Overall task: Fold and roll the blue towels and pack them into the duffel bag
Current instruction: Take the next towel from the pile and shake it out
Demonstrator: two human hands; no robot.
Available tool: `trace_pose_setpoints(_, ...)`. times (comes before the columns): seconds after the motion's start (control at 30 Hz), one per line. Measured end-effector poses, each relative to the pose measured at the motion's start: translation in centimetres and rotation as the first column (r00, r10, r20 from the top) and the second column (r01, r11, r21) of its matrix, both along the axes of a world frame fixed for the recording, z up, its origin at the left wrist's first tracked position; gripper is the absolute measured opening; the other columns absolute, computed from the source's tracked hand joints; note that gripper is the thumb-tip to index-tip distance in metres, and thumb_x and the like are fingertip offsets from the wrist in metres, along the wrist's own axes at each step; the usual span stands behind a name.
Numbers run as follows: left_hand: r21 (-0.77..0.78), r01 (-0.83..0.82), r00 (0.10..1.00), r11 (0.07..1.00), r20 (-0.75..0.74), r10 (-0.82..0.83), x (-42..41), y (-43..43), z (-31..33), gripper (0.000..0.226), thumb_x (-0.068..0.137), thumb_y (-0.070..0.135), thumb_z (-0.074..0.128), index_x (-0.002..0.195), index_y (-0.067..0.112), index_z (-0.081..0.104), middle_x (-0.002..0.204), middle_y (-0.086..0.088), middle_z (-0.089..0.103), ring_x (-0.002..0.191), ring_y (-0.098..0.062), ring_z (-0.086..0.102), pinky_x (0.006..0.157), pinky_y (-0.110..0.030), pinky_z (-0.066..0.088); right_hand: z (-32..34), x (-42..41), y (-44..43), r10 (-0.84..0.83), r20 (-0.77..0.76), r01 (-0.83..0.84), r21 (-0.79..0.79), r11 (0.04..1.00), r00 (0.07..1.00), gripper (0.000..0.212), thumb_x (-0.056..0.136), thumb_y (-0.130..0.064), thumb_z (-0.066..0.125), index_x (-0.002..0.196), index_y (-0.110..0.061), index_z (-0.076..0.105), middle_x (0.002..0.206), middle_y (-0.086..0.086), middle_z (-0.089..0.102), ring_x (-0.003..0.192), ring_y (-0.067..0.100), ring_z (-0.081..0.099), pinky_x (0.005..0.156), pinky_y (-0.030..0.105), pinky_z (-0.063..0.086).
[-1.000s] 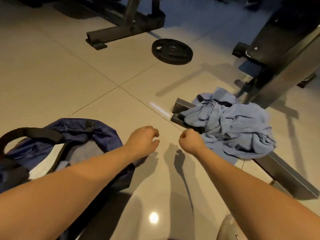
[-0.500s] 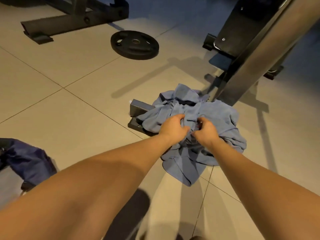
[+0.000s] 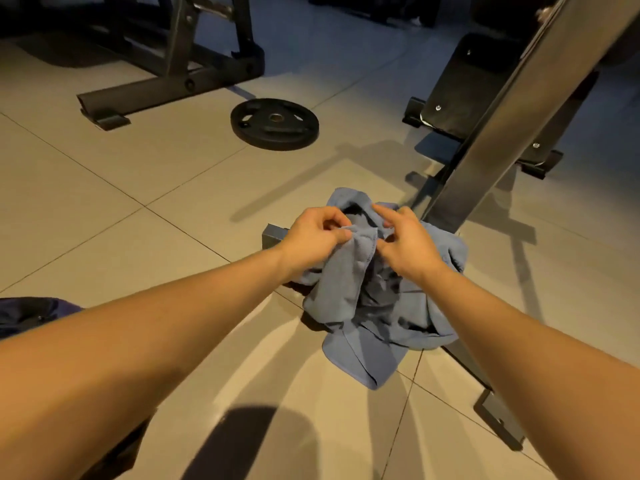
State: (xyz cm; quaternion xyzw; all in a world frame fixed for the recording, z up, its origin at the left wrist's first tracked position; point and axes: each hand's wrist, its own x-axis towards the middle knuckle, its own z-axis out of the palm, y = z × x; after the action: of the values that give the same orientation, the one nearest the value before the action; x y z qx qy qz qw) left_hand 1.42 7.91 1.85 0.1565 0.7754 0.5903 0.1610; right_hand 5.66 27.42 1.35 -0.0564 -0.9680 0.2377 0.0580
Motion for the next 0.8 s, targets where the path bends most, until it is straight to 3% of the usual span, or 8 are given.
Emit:
trace_pose_setpoints(0.1, 0.000, 0.036, 0.999, 0.999, 0.028, -0.036, 0.0, -3.2, 4.6, 0.009, 0.095, 0.003, 0.061, 0.092, 0.009, 0.067, 0.085, -0.007, 0.064, 0.076, -0.011, 0.056, 0.067, -0.019, 0.047, 4.7, -0.9, -2.0, 0.085, -0.029, -0.084, 0.051, 0.995, 0.996, 0.016, 0.096, -0.017, 0.061, 0.107, -0.016, 0.072, 0.106, 0.004, 0.052, 0.089, 0.026, 0.057, 0.079, 0.043, 0.049)
trace_pose_setpoints(0.27, -0.021, -0.089, 0.996, 0.996, 0.021, 0.089, 1.2, -7.8, 11.1, 0.017, 0.099, 0.006, 0.052, 0.087, 0.015, 0.059, 0.090, -0.005, 0.060, 0.083, -0.015, 0.054, 0.070, -0.026, 0.044, 13.9, -0.5, -6.1, 0.156, 0.048, -0.131, -0.334, 0.933, 0.987, 0.016, 0.093, -0.007, 0.058, 0.077, -0.002, 0.059, 0.076, 0.014, 0.055, 0.075, 0.022, 0.049, 0.073, 0.038, 0.042)
trace_pose_setpoints(0.43, -0.039, -0.235, 0.971, 0.971, -0.059, 0.233, 3.2, -10.5, 17.8, 0.011, 0.102, 0.026, 0.054, 0.096, 0.023, 0.064, 0.105, 0.001, 0.063, 0.099, -0.016, 0.058, 0.075, -0.029, 0.044, 22.8, 1.5, -10.6, 0.168, -0.124, -0.204, -0.387, 0.899, 0.978, 0.025, 0.098, -0.018, 0.059, 0.076, -0.006, 0.058, 0.072, 0.008, 0.048, 0.069, 0.016, 0.040, 0.061, 0.031, 0.031)
trace_pose_setpoints(0.5, 0.026, -0.200, 0.978, 0.980, -0.048, 0.201, 4.6, -11.3, 20.2, 0.024, 0.099, 0.049, 0.055, 0.101, 0.027, 0.064, 0.104, 0.007, 0.065, 0.102, -0.016, 0.061, 0.083, -0.032, 0.045, 25.4, 2.4, -12.3, 0.160, -0.189, -0.224, -0.392, 0.892, 0.969, 0.029, 0.097, -0.021, 0.060, 0.070, -0.013, 0.056, 0.069, 0.003, 0.050, 0.066, 0.015, 0.042, 0.061, 0.029, 0.033)
trace_pose_setpoints(0.57, 0.032, -0.139, 0.987, 0.990, -0.074, 0.141, 6.2, -12.0, 22.1, 0.037, 0.088, 0.063, 0.064, 0.105, 0.031, 0.062, 0.104, 0.010, 0.066, 0.105, -0.016, 0.063, 0.084, -0.034, 0.047, 27.3, 3.3, -13.7, 0.177, -0.194, -0.244, -0.410, 0.879, 0.965, 0.028, 0.097, -0.024, 0.061, 0.075, -0.007, 0.063, 0.071, 0.006, 0.055, 0.068, 0.016, 0.046, 0.065, 0.030, 0.037)
trace_pose_setpoints(0.63, -0.105, -0.118, 0.982, 0.987, -0.160, 0.100, 7.8, -12.7, 23.2, 0.049, 0.079, 0.054, 0.079, 0.114, 0.027, 0.058, 0.111, 0.002, 0.067, 0.104, -0.020, 0.066, 0.085, -0.038, 0.054, 28.6, 4.5, -15.0, 0.237, -0.153, -0.281, -0.433, 0.857, 0.959, 0.029, 0.096, -0.026, 0.064, 0.085, 0.000, 0.068, 0.076, 0.011, 0.059, 0.071, 0.019, 0.050, 0.068, 0.034, 0.041)
trace_pose_setpoints(0.7, -0.208, -0.166, 0.964, 0.964, -0.240, 0.115, 9.2, -13.8, 23.8, 0.044, 0.081, 0.033, 0.082, 0.115, 0.018, 0.058, 0.111, -0.011, 0.069, 0.102, -0.028, 0.068, 0.088, -0.047, 0.058, 29.5, 5.8, -15.7, 0.326, -0.066, -0.319, -0.461, 0.828, 0.943, 0.027, 0.094, -0.026, 0.067, 0.088, -0.001, 0.071, 0.082, 0.016, 0.065, 0.074, 0.021, 0.057, 0.071, 0.037, 0.047)
trace_pose_setpoints(0.8, -0.281, -0.155, 0.962, 0.947, -0.261, 0.080, 11.3, -16.4, 24.6, 0.023, 0.089, 0.017, 0.070, 0.106, 0.003, 0.065, 0.103, -0.018, 0.070, 0.094, -0.024, 0.067, 0.081, -0.035, 0.057, 29.4, 7.3, -16.1, 0.398, 0.046, -0.323, -0.504, 0.801, 0.916, 0.025, 0.092, -0.031, 0.070, 0.092, -0.007, 0.076, 0.093, 0.013, 0.075, 0.080, 0.024, 0.067, 0.077, 0.040, 0.055)
